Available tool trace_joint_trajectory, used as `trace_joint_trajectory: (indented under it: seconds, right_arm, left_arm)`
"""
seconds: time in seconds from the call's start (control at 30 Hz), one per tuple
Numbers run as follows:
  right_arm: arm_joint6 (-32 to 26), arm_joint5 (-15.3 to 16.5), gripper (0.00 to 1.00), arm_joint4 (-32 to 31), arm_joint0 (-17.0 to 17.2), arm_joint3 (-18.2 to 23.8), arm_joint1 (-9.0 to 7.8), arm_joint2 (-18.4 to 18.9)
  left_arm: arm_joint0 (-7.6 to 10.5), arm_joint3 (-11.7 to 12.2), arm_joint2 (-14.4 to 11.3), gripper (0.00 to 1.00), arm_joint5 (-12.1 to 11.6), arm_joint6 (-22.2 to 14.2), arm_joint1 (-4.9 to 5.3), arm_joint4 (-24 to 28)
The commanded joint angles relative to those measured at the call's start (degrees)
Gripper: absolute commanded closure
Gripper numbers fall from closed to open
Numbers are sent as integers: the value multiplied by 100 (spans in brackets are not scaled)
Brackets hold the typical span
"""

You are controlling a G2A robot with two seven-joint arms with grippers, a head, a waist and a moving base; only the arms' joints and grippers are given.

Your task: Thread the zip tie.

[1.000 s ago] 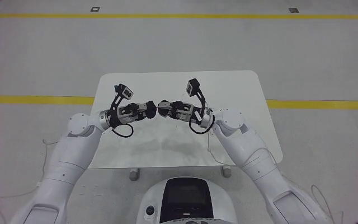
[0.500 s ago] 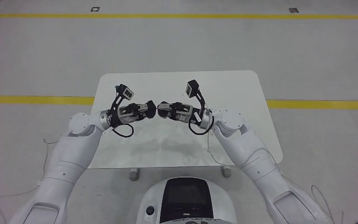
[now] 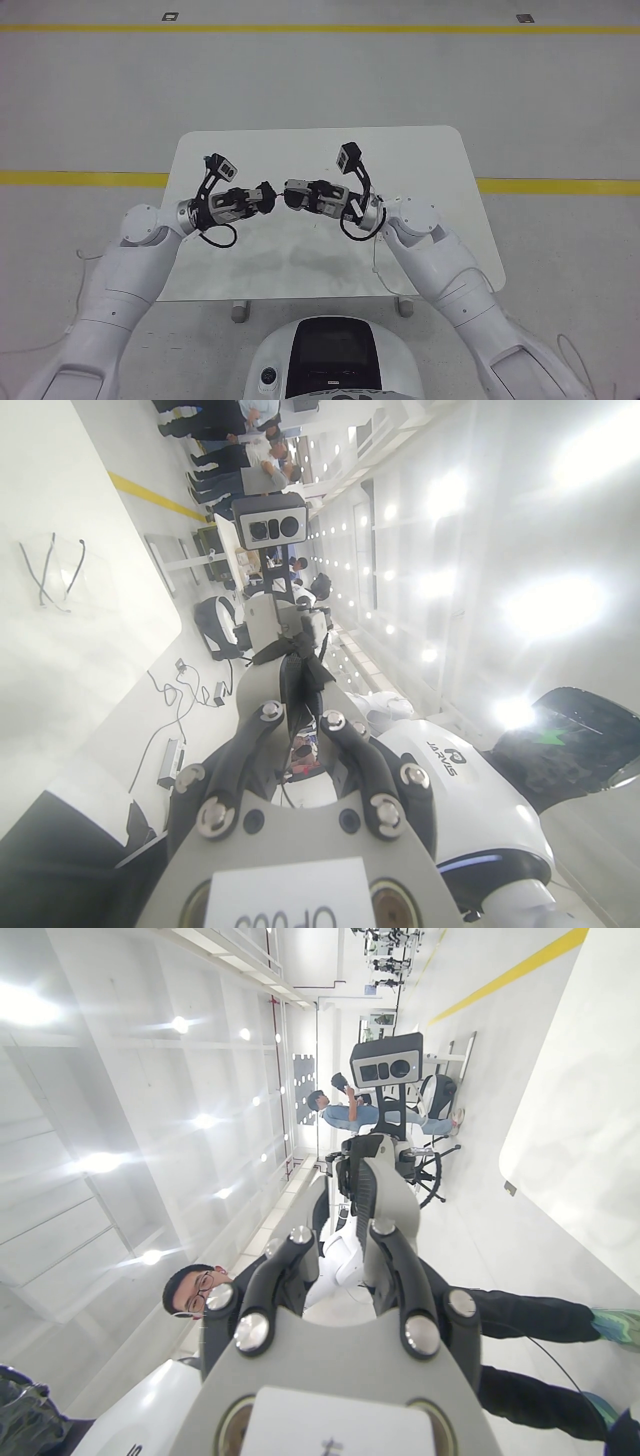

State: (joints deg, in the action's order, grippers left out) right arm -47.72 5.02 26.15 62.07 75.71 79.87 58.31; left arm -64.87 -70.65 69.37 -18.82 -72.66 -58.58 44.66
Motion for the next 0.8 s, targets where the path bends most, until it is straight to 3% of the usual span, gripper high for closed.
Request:
trace_joint_trajectory:
  seconds: [0.0, 0.43, 0.57, 0.77]
  right_arm:
    - [39, 20, 0, -21, 37, 48, -23, 87]
    - [34, 44, 0, -1, 97, 112, -56, 205]
    - [34, 44, 0, -1, 97, 112, -56, 205]
    - [301, -200, 0, -1224, 113, 431, -201, 415]
  left_arm:
    - [-28, -13, 32, 100, -19, -10, 11, -7]
    - [-107, -60, 167, 100, -66, -84, 38, 36]
    - [-144, -165, 187, 100, -66, 66, 22, -24]
    - [-297, -9, 715, 100, -66, -452, 20, 315]
